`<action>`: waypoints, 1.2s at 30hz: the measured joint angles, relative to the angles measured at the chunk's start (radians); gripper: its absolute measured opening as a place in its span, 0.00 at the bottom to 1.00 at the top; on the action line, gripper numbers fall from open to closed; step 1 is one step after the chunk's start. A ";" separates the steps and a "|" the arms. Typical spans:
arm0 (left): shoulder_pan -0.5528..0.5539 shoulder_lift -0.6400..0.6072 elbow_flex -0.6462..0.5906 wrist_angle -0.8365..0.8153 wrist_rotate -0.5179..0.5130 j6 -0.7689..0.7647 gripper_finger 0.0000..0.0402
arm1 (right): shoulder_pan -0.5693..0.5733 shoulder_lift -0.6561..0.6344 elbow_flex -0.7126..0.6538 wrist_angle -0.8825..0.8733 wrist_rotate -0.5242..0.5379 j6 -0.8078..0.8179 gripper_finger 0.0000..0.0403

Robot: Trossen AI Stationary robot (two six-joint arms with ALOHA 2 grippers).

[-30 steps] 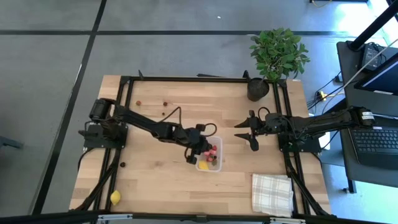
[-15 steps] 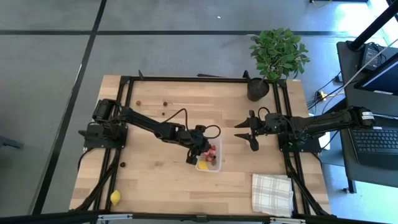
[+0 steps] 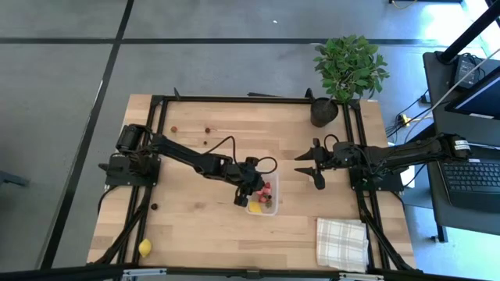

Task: Pick and placing Produce into tupperware
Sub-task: Put the blackberry into the transparent bin, then put the cherry into the transparent bin

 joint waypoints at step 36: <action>0.000 -0.001 -0.001 0.005 -0.001 0.036 0.42 | 0.000 0.000 0.000 0.000 0.000 0.000 0.49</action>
